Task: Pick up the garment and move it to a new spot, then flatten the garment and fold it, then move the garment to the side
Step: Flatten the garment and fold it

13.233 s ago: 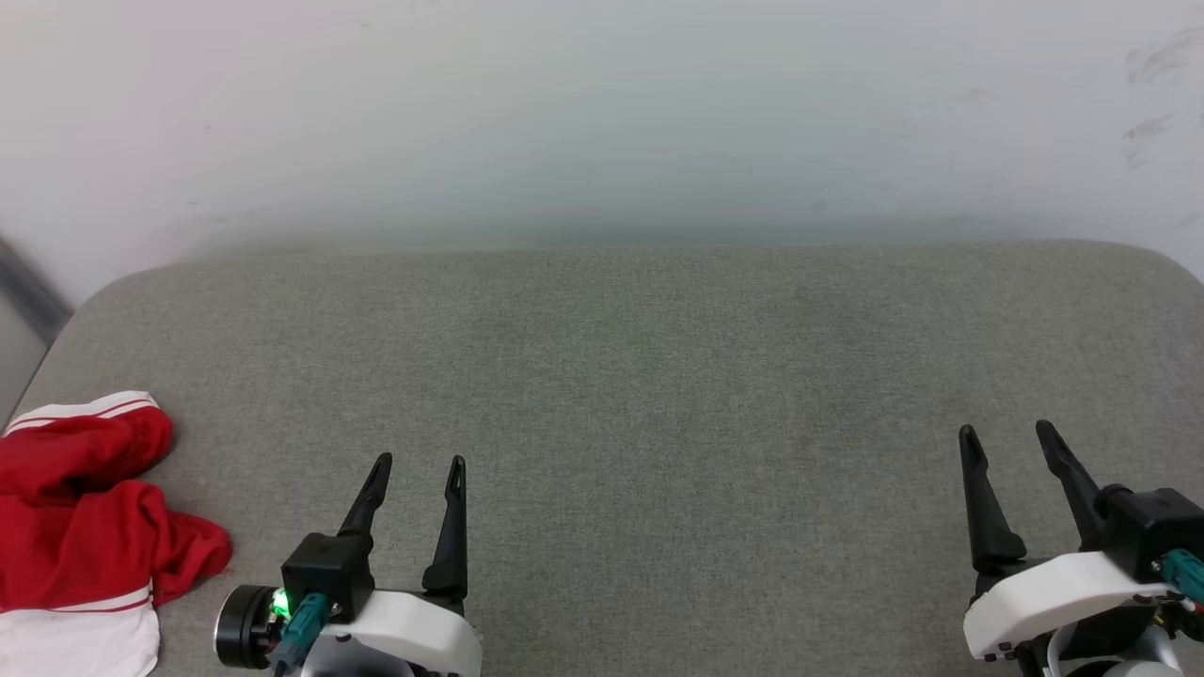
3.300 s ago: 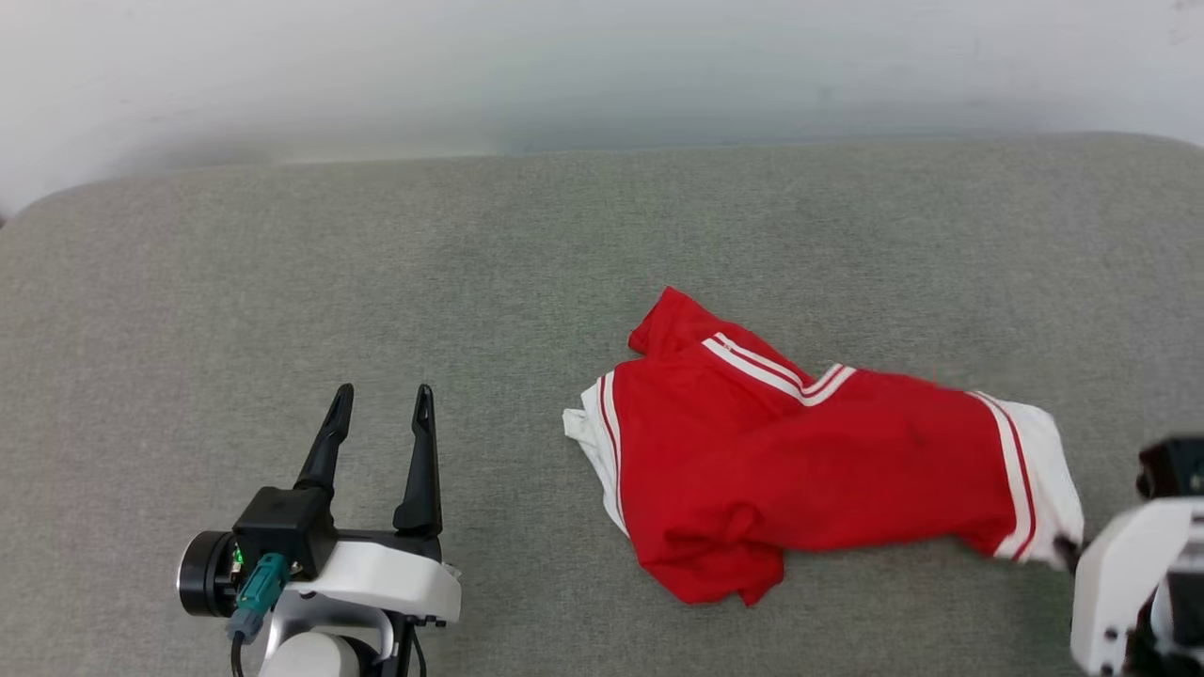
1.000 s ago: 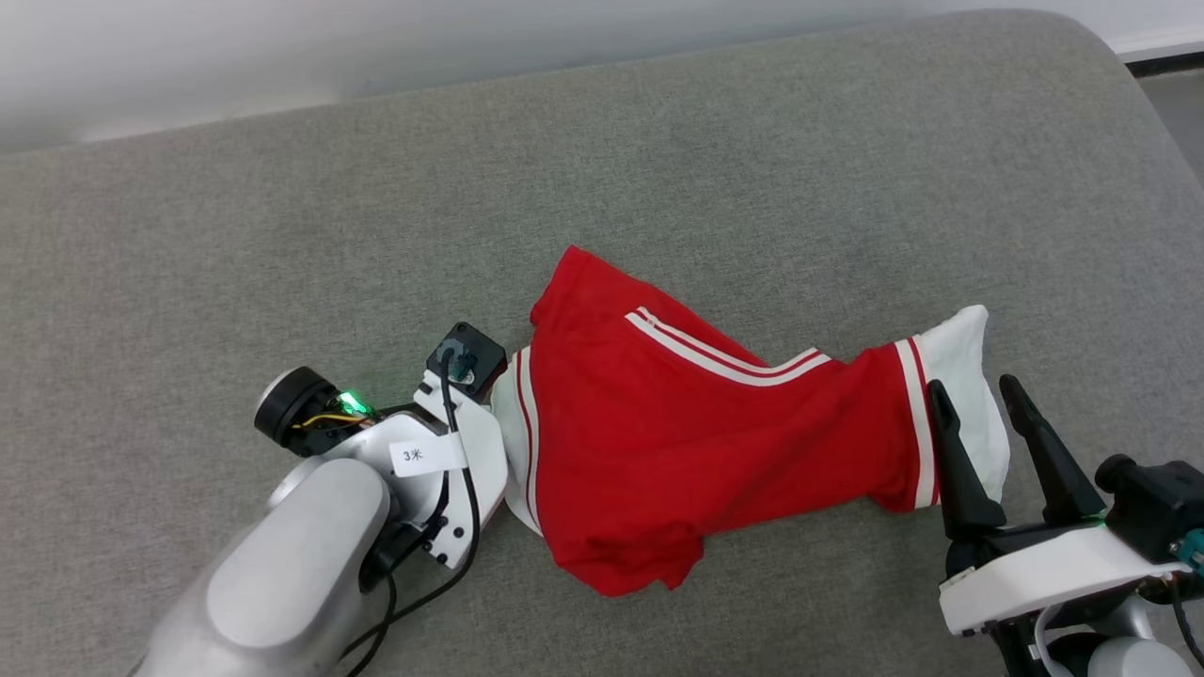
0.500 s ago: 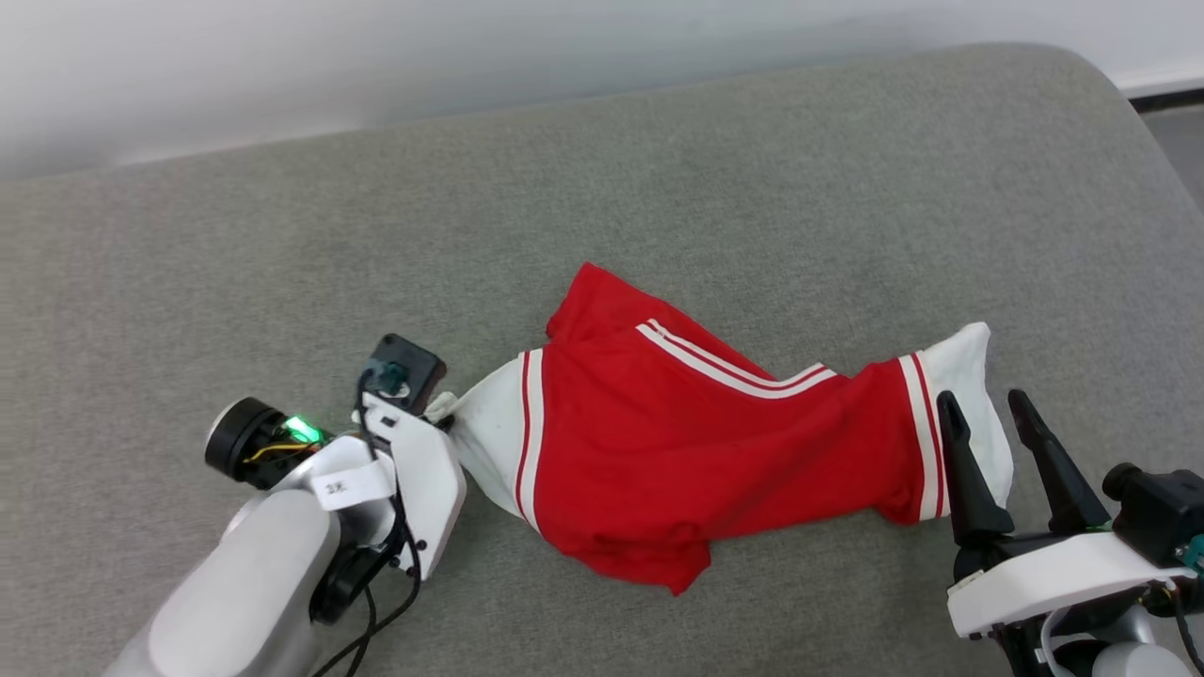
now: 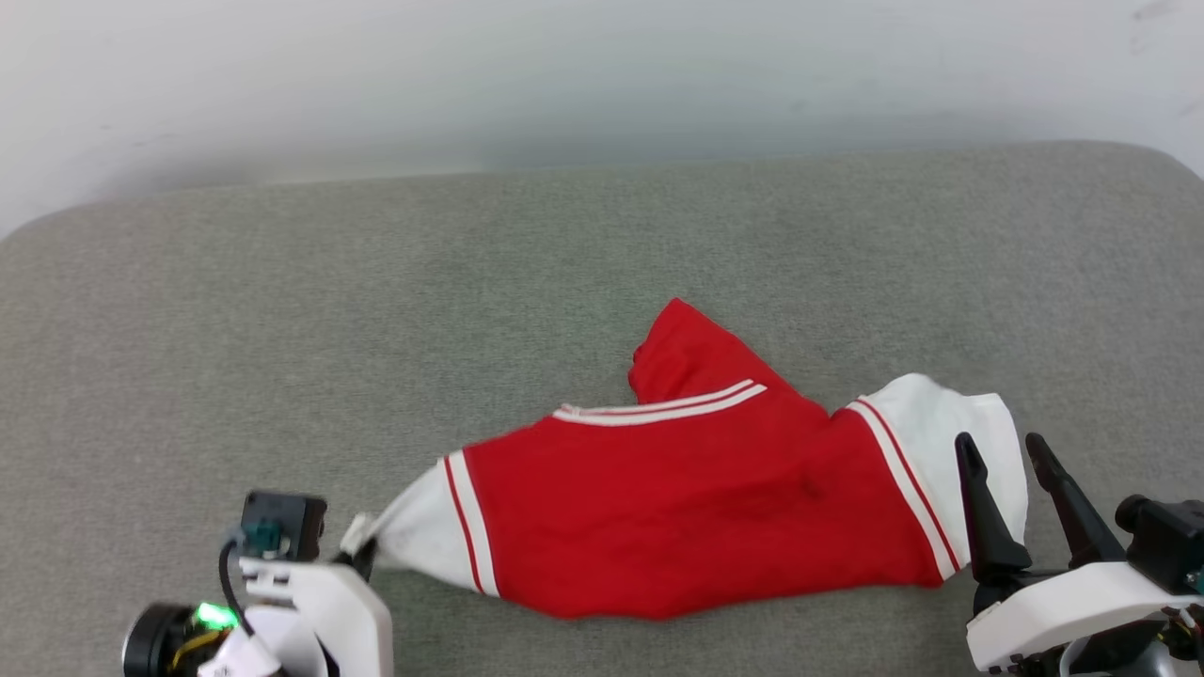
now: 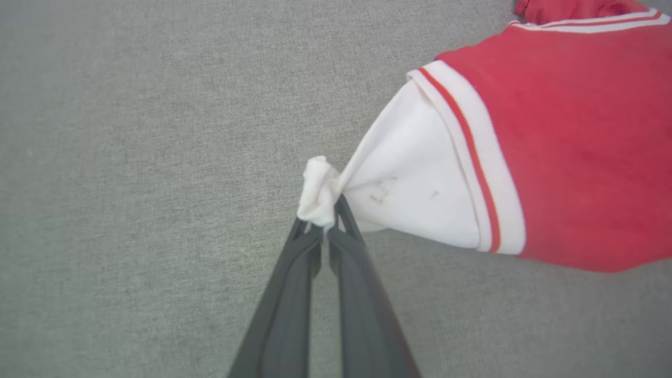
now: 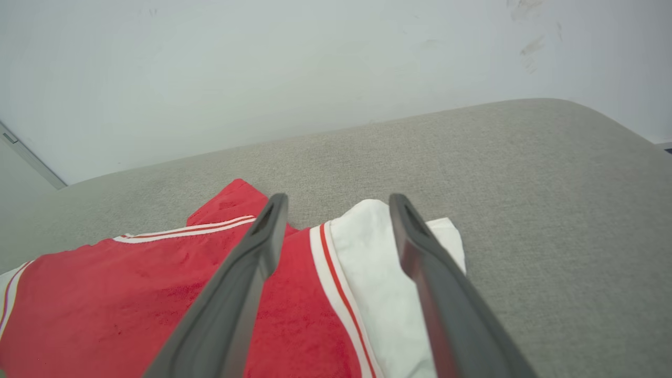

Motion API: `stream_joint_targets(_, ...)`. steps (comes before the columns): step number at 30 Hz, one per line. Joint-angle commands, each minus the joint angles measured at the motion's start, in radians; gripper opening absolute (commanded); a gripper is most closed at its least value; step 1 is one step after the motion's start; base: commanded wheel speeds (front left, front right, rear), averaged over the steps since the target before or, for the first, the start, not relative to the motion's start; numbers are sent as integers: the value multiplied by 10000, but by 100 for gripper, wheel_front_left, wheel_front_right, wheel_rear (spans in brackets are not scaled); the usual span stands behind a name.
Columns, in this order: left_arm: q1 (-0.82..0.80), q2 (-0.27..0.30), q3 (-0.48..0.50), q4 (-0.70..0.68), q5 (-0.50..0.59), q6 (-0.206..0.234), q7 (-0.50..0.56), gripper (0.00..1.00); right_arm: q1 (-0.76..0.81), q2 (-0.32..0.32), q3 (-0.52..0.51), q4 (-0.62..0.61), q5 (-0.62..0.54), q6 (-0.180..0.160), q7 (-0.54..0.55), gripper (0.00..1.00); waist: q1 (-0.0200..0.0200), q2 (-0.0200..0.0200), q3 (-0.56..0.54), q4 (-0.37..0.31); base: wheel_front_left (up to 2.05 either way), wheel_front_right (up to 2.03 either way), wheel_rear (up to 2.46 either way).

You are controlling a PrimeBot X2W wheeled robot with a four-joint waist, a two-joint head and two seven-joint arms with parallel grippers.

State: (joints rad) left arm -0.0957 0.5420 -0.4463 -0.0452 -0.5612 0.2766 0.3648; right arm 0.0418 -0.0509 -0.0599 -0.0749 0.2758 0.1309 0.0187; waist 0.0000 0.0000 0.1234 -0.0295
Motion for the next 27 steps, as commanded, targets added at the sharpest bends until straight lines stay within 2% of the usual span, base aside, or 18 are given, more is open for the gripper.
stream_joint_targets(1, 450, -8, 71, -117, -163, 176, -49, 0, 132, 11, -64, -59, 19, -3, 52, 100, 0, 0, -143, 208, 0, 0, 0)
stream_joint_targets(4, 1138, -185, 164, -93, -477, 390, -146, 0, 227, 12, -75, -62, 25, -3, 143, 100, 0, 0, -251, 289, 0, 0, 0)
stream_joint_targets(7, 1462, -372, 100, 157, -679, 363, -252, 0, 233, 12, -64, -81, 30, -3, 225, 100, 0, 0, -331, 306, 0, 0, 0)
stream_joint_targets(8, 1522, -404, 58, 280, -710, 308, -279, 13, 231, 12, -72, -87, 22, -3, 262, 100, 0, 0, -363, 302, 0, 0, 0)
stream_joint_targets(9, 1533, -487, 46, 368, -757, 265, -382, 48, 250, 12, -87, -84, 9, -3, 290, 100, 0, 0, -403, 299, 0, 0, 0)
stream_joint_targets(10, 1494, -542, 18, 455, -699, 249, -482, 100, 281, 12, -115, -77, -15, -3, 313, 100, 0, 0, -449, 300, 0, 0, 0)
stream_joint_targets(16, 1192, -727, 73, 718, -434, 245, -1238, 100, 428, 12, -309, -130, -58, -3, 482, 100, 0, 0, -694, 282, 0, 0, 0)
stream_joint_targets(27, 617, -1169, 331, 571, 410, 283, -3948, 100, 567, 10, -918, 169, 109, -3, 1021, 100, 0, 0, -1120, 247, 0, 0, 0)
